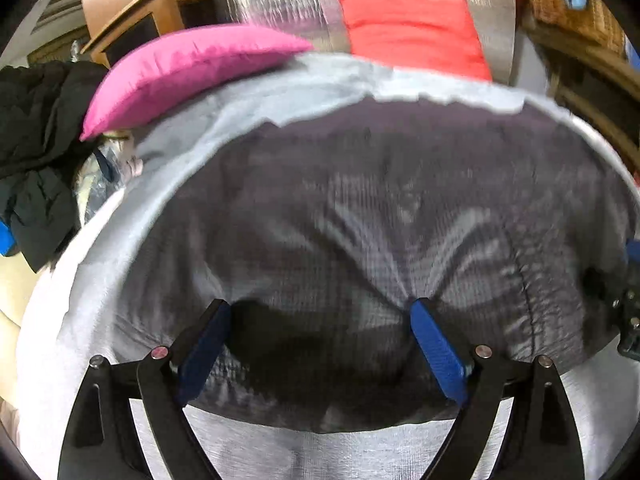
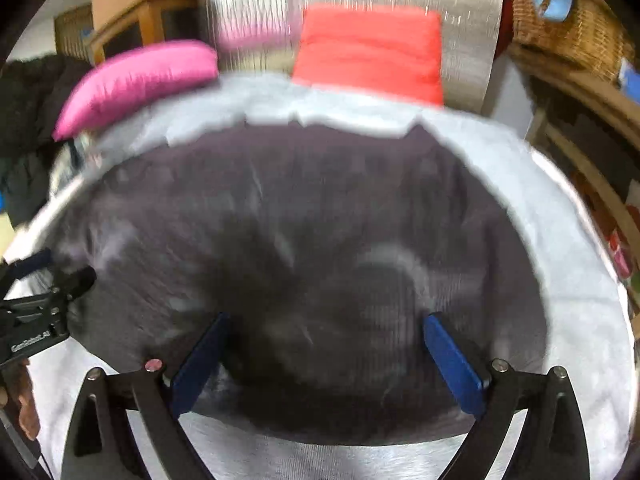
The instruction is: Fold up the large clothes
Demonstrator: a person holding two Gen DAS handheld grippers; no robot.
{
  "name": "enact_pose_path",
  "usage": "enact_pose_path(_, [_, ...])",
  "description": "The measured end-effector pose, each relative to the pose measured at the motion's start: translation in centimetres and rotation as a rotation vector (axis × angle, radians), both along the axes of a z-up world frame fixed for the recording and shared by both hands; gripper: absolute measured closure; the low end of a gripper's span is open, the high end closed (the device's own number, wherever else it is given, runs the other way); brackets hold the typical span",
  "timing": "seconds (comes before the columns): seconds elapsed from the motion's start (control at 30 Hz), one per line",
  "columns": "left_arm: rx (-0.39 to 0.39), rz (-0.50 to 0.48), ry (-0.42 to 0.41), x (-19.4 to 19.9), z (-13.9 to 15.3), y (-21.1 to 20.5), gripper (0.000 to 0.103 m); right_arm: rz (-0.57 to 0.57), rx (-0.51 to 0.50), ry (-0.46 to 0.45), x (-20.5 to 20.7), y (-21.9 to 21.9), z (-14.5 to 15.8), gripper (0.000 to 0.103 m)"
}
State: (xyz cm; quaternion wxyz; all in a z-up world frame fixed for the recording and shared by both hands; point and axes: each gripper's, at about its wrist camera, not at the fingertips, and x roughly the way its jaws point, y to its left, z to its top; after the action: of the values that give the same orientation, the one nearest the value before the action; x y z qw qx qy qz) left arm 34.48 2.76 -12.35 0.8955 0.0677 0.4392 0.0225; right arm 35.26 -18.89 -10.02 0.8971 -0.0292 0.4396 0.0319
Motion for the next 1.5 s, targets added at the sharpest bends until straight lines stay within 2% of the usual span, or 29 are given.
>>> enact_pose_path(0.27, [0.003, 0.007, 0.008, 0.0, -0.5, 0.0, 0.010, -0.010, -0.035, -0.009, 0.0, 0.5, -0.6, 0.000])
enact_pose_path(0.37, [-0.018, 0.011, 0.028, 0.0, 0.5, 0.5, 0.010, -0.015, -0.018, -0.004, 0.2, 0.3, 0.8, 0.001])
enact_pose_path(0.53, [-0.042, 0.021, 0.002, -0.6, 1.6, 0.7, 0.010, -0.055, 0.013, -0.083, -0.6, -1.3, 3.4, 0.001])
enact_pose_path(0.63, [-0.034, 0.006, -0.001, -0.5, 1.0, 0.2, 0.010, -0.079, 0.000, -0.037, 0.0, -2.3, 2.2, 0.001])
enact_pose_path(0.7, [-0.047, 0.010, 0.007, -0.3, 0.5, 0.3, 0.010, -0.087, 0.023, 0.021, 0.3, -3.2, 0.3, 0.001])
enact_pose_path(0.77, [-0.059, 0.007, 0.015, -0.1, 0.0, 0.4, 0.010, -0.081, 0.028, 0.003, 0.1, -3.2, -0.1, 0.000])
enact_pose_path(0.93, [-0.066, -0.012, 0.032, 0.1, 0.1, 0.6, 0.008, -0.071, 0.053, 0.024, 0.6, -3.5, -0.1, 0.000])
enact_pose_path(1.0, [-0.114, -0.047, 0.034, -0.1, 1.4, 1.5, 0.008, -0.054, 0.081, 0.017, 0.4, -4.1, 0.8, 0.000])
enact_pose_path(1.1, [-0.150, -0.084, -0.064, -0.8, 4.0, 4.5, 0.008, -0.040, 0.216, -0.042, -0.7, -7.5, 3.6, 0.001])
enact_pose_path(1.13, [-0.164, -0.088, -0.081, -0.8, 4.5, 5.6, 0.008, -0.060, 0.245, -0.058, -0.9, -9.2, 4.5, 0.000])
enact_pose_path(1.2, [-0.242, -0.049, -0.091, 0.3, 5.1, 9.5, 0.007, -0.099, 0.320, -0.037, -0.1, -12.6, 5.0, 0.000])
enact_pose_path(1.27, [-0.336, -0.004, -0.047, 2.0, 4.5, 12.6, 0.007, -0.144, 0.403, 0.025, 1.2, -16.0, 4.0, 0.000])
enact_pose_path(1.3, [-0.411, 0.030, 0.003, 3.3, 3.7, 14.8, 0.007, -0.161, 0.449, 0.062, 2.1, -17.6, 3.1, 0.000])
enact_pose_path(1.33, [-0.450, 0.046, 0.030, 3.9, 3.1, 15.8, 0.007, -0.175, 0.492, 0.091, 2.9, -19.0, 2.2, 0.000])
enact_pose_path(1.4, [-0.554, 0.062, 0.095, 5.7, 1.5, 17.8, 0.007, -0.196, 0.550, 0.121, 4.0, -20.3, 1.0, 0.000])
enact_pose_path(1.5, [-0.636, 0.046, 0.128, 7.3, 0.3, 18.6, 0.007, -0.156, 0.634, 0.160, 5.9, -20.7, -0.3, 0.000])
